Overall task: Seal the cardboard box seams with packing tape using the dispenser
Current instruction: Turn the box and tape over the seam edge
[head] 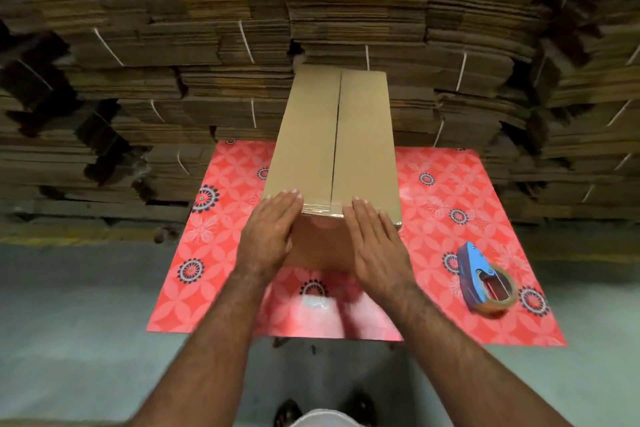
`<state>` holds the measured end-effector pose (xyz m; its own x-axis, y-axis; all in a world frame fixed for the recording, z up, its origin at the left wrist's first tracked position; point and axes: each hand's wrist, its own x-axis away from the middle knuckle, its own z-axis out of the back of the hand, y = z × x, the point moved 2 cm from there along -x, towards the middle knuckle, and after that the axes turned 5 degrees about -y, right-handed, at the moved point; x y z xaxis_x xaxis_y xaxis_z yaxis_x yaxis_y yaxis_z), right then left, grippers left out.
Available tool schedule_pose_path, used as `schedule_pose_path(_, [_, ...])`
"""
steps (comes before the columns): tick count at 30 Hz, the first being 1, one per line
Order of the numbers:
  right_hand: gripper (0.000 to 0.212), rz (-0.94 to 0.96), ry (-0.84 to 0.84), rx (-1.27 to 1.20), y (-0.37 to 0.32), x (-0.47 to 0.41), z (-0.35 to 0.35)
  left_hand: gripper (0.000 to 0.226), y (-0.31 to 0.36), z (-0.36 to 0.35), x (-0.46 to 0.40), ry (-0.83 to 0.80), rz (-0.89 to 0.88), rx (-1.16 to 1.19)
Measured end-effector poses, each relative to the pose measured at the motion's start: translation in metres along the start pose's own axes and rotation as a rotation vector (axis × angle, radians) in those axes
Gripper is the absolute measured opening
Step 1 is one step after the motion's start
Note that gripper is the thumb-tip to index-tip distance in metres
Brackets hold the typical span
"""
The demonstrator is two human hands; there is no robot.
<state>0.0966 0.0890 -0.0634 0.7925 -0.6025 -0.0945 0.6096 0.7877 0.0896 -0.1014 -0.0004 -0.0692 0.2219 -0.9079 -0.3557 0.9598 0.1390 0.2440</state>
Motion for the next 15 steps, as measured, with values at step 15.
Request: schedule_pose_path(15, [0.071,-0.319,0.071,-0.346,0.017,-0.020,0.020,0.041,-0.008,0.020,-0.020,0.067,0.191,0.234])
